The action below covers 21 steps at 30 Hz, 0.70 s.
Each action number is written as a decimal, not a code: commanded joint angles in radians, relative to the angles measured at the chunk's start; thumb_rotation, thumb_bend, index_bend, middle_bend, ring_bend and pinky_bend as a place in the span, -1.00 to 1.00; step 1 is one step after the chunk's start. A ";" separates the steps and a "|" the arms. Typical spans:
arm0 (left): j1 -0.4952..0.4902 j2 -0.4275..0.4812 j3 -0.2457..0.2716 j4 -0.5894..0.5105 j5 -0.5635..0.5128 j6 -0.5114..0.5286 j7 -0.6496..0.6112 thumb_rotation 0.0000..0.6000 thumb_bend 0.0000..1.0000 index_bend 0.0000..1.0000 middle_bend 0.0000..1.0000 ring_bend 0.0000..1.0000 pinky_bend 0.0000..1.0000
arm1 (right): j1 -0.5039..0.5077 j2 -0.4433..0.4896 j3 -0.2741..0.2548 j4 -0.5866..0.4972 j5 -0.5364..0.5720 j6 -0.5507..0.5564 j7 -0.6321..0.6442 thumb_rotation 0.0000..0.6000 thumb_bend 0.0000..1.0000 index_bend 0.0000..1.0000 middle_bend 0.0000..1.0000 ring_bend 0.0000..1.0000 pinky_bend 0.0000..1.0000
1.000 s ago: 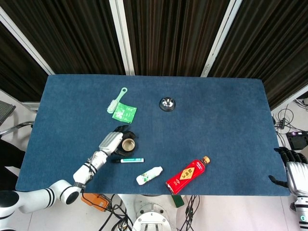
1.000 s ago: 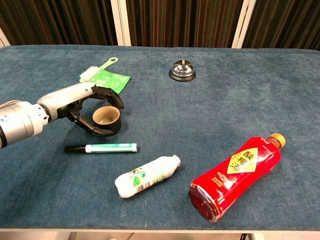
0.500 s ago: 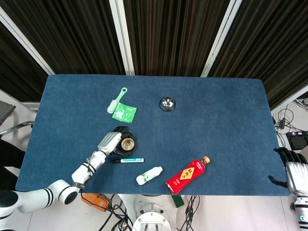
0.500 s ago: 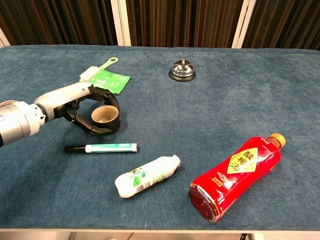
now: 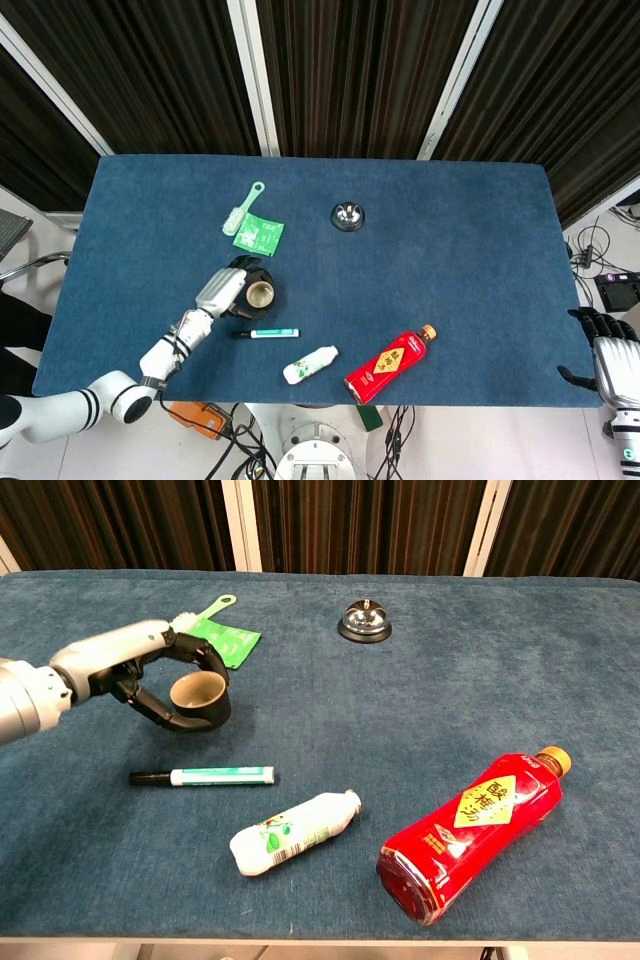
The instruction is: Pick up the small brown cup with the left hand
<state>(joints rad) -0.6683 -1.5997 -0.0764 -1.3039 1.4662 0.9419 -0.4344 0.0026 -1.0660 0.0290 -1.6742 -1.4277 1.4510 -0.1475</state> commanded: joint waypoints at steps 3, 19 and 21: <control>-0.012 0.079 -0.031 -0.092 -0.004 0.025 0.108 1.00 -0.49 -0.08 -0.04 -0.74 -0.84 | -0.001 0.001 0.001 -0.001 0.002 0.001 0.004 1.00 -0.59 -0.42 -0.47 -0.48 -0.46; -0.123 0.342 -0.141 -0.428 -0.179 -0.082 0.561 1.00 -0.49 -0.08 -0.04 -0.73 -0.78 | 0.006 -0.001 0.001 -0.007 0.003 -0.008 -0.008 1.00 -0.59 -0.42 -0.47 -0.48 -0.46; -0.139 0.368 -0.150 -0.454 -0.214 -0.097 0.602 1.00 -0.48 -0.08 -0.04 -0.72 -0.78 | 0.008 -0.001 0.002 -0.008 0.004 -0.011 -0.012 1.00 -0.59 -0.42 -0.47 -0.48 -0.46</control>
<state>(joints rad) -0.7851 -1.2617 -0.2093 -1.7280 1.2847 0.8672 0.1336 0.0104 -1.0674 0.0306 -1.6823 -1.4239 1.4402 -0.1591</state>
